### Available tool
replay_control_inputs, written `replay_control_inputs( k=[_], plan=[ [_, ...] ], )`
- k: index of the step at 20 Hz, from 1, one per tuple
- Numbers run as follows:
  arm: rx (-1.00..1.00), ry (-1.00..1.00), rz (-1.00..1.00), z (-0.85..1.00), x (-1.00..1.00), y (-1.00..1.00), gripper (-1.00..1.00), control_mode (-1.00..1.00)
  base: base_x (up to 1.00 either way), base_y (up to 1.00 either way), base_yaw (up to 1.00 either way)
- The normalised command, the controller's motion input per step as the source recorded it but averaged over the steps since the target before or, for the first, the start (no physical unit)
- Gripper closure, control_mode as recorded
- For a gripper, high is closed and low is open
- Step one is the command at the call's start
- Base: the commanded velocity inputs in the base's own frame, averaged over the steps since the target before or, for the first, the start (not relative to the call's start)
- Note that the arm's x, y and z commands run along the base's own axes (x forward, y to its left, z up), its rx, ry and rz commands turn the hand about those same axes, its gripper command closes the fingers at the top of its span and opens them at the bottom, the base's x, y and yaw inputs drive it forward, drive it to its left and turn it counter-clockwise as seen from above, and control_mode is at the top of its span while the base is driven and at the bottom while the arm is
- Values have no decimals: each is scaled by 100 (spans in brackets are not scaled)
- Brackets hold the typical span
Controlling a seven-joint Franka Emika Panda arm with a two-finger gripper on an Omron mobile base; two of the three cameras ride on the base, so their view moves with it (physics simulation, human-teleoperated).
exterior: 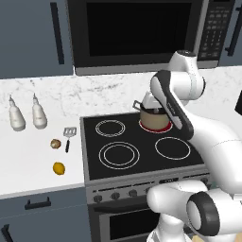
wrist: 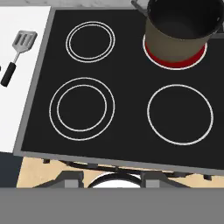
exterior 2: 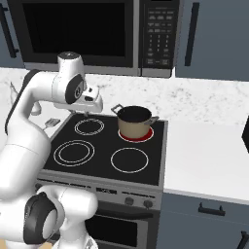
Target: Put the lemon and mushroom in the pot. Retrieve the spatula and lightly stir the vegetables in the pot.
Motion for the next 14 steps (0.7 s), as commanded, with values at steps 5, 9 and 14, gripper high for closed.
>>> replay_control_inputs(
  k=[5,9,14],
  plan=[
    [-1,7,0,-8,2,45,-100,-100,0,0,0],
    [0,1,0,-41,-2,87,-100,-100,0,0,0],
    [0,1,0,-47,-1,98,-100,-100,0,0,0]
  ],
)
